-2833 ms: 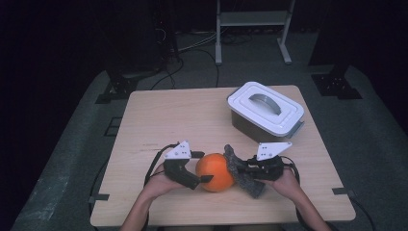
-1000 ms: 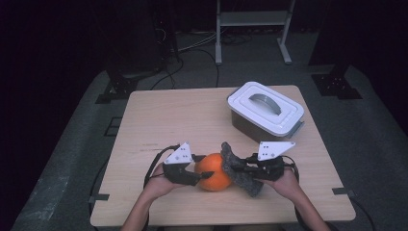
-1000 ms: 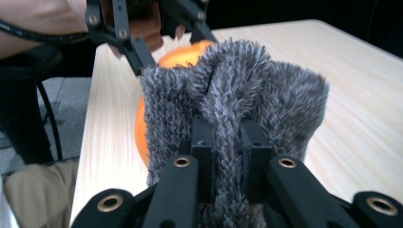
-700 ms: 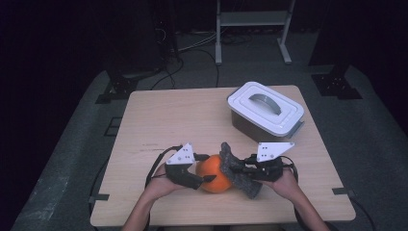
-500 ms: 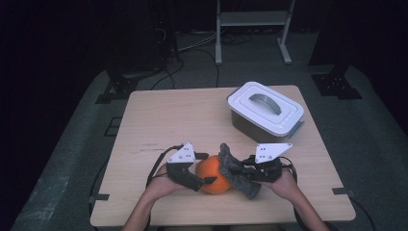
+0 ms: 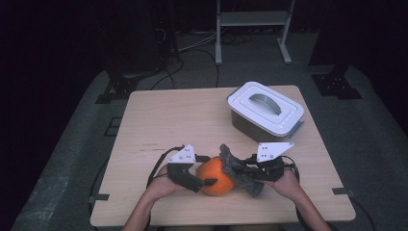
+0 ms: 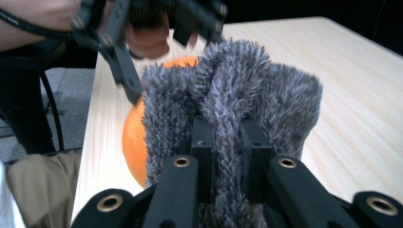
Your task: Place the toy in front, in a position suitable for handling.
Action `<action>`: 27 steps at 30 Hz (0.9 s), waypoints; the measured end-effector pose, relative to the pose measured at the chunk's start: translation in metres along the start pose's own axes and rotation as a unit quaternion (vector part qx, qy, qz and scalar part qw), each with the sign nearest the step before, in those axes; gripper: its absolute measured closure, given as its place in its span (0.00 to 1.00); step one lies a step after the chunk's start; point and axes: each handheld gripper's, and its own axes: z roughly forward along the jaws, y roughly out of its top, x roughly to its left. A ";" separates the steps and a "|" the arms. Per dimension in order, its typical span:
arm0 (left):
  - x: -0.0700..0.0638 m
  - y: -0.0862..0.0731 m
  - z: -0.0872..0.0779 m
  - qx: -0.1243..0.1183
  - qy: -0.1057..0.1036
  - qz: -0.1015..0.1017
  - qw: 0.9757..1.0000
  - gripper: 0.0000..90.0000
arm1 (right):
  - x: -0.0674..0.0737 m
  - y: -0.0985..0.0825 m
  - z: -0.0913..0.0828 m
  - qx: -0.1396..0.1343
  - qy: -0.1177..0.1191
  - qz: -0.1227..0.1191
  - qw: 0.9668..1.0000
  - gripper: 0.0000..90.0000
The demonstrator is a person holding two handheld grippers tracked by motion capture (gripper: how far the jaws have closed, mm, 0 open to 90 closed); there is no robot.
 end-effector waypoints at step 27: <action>0.003 0.000 -0.008 -0.005 0.042 0.009 0.999 0.27 | -0.003 -0.008 0.007 -0.003 0.007 0.017 1.000 0.87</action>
